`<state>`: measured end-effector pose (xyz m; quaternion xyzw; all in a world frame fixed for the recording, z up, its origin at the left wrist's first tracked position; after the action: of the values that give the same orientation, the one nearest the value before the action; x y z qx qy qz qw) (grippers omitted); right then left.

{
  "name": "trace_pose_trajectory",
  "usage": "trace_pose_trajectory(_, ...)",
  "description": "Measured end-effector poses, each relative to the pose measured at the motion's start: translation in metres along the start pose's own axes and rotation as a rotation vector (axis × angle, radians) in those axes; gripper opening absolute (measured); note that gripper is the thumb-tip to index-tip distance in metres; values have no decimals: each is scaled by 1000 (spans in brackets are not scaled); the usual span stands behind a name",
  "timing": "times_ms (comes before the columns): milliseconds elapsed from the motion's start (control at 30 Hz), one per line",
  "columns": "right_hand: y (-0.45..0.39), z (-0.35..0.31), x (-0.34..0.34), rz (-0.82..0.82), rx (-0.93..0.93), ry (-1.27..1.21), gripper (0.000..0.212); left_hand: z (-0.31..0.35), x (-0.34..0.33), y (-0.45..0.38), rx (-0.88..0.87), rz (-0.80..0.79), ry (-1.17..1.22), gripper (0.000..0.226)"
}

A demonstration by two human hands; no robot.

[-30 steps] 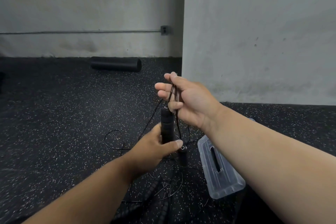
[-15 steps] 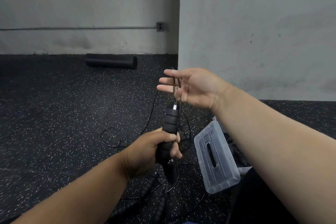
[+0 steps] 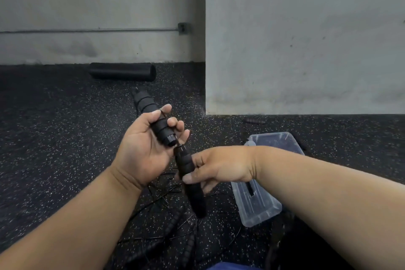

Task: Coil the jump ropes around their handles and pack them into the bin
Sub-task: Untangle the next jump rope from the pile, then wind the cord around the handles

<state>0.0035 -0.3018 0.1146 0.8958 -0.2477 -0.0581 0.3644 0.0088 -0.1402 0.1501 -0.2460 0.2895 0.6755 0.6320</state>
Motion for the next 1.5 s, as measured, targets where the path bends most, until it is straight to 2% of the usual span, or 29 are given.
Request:
trace_pose_trajectory(67, 2, 1, 2, 101, 19, -26, 5, -2, 5, -1, -11, 31, -91, 33)
trace_pose_trajectory(100, 5, 0, 5, 163, 45, -55, 6, -4, 7, -2, -12, 49, -128, 36)
trace_pose_trajectory(200, 13, -5, 18, 328, 129, -230, 23, -14, 16, 3, 50, 78, -226, 39)
trace_pose_trajectory(267, 14, -7, 21, 364, 140, -347, 38, -27, 21, 10, 119, 66, -339, 40)
trace_pose_trajectory(333, 12, -9, 18, 383, 151, -348, 42, -41, 23, 17, 153, 24, -416, 38)
trace_pose_trajectory(533, 4, 6, -3, 518, 202, -386, 31, -59, 24, 28, 163, 5, -613, 29)
trace_pose_trajectory(667, -2, 22, -9, 663, 205, -402, 24, -65, 26, 33, 201, -71, -863, 28)
trace_pose_trajectory(767, -6, 27, -16, 585, 219, -531, 20, -68, 24, 41, 201, -122, -937, 28)
trace_pose_trajectory(867, -5, 35, -26, 498, 179, -665, 19, -71, 21, 45, 197, -274, -1054, 31)
trace_pose_trajectory(967, -4, 48, -30, 458, 122, -753, 23, -77, 18, 47, 295, -366, -1065, 32)
trace_pose_trajectory(1000, -3, 51, -30, 447, 108, -770, 25, -81, 17, 44, 342, -296, -1042, 35)
trace_pose_trajectory(1033, -2, 54, -29, 442, 97, -770, 27, -82, 15, 45, 381, -337, -1109, 35)
trace_pose_trajectory(1100, 3, 57, -27, 419, 90, -738, 27, -84, 14, 52, 405, -496, -1331, 48)
trace_pose_trajectory(1133, 7, 57, -26, 410, 96, -699, 24, -82, 20, 49, 403, -525, -1370, 56)
trace_pose_trajectory(1233, 24, 57, -13, 518, 75, -359, 12, -65, 28, 40, 299, -646, -1458, 67)
trace_pose_trajectory(1300, 32, 59, -3, 586, 37, -72, 12, -48, 40, 30, 45, -421, -1686, 104)
trace_pose_trajectory(1333, 35, 59, 1, 595, 26, 39, 17, -41, 38, 28, -81, -397, -1809, 116)
trace_pose_trajectory(1367, 36, 61, 4, 592, 16, 122, 20, -35, 30, 28, -205, -449, -1902, 123)
trace_pose_trajectory(1400, 38, 62, 6, 582, 5, 205, 20, -35, 20, 29, -275, -576, -1971, 128)
trace_pose_trajectory(1467, 40, 62, 9, 587, 2, 393, 24, -44, 8, 29, -304, -856, -2080, 127)
trace_pose_trajectory(1500, 41, 61, 10, 591, 3, 460, 26, -53, 8, 29, -324, -945, -2117, 123)
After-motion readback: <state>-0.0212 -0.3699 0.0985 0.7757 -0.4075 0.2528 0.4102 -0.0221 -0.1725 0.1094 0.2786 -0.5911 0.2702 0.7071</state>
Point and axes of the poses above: each hand's wrist, its own y-axis away from the middle knuckle, its own x-axis out of the back of the hand, z = x × y, the point moved 3 cm from there along -y, towards the middle knuckle, and after that the axes turned 15 degrees about -x, right-handed, at the moved point
